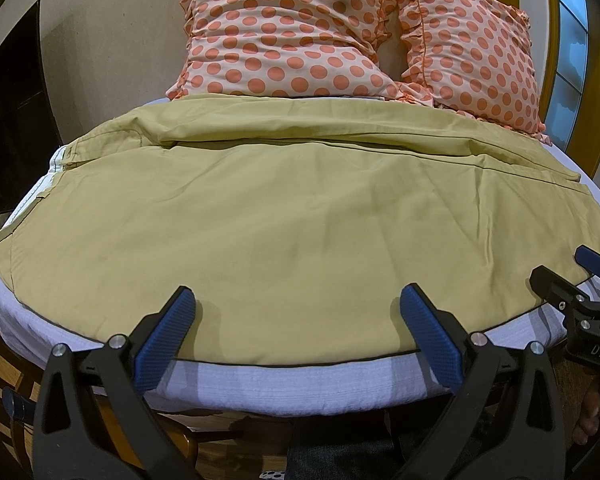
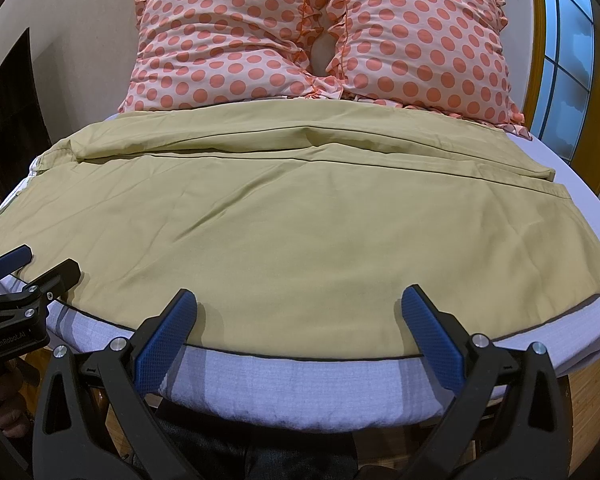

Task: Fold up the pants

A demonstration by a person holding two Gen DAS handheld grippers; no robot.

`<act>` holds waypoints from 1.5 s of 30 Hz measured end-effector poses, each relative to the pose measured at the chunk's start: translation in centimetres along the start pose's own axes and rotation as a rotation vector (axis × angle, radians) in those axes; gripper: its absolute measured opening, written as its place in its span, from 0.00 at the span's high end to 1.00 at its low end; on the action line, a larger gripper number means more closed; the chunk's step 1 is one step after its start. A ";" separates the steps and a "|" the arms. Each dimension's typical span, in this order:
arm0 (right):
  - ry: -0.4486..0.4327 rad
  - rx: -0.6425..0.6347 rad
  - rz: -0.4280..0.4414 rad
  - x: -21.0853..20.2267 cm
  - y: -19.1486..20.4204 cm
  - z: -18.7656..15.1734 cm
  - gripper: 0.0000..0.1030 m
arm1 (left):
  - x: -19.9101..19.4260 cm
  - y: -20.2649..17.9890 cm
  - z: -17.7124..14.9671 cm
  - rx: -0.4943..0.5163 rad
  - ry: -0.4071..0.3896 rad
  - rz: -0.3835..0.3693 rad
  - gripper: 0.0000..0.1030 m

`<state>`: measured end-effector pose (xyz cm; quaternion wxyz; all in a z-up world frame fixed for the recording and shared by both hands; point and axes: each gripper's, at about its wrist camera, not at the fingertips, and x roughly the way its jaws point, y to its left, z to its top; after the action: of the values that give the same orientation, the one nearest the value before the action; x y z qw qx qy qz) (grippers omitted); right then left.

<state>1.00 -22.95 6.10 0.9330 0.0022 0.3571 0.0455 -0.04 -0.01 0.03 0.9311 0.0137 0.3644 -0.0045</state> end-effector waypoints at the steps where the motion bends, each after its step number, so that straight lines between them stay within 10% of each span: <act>1: 0.000 0.000 0.000 0.0 0.0 0.0 0.01 | 0.0 0.0 0.0 0.000 0.000 0.000 0.02; 37: -0.012 -0.011 0.013 -0.2 -0.3 -0.3 0.01 | 0.0 -0.1 0.0 0.000 0.003 0.002 0.02; 45: -0.029 0.110 -0.016 -0.6 -6.8 6.4 0.01 | -0.2 0.7 1.3 -0.030 0.026 -0.027 0.02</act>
<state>5.44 -29.55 11.01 0.9369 0.0515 0.3453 0.0184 0.72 0.61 1.19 0.9262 -0.0053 0.3768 -0.0115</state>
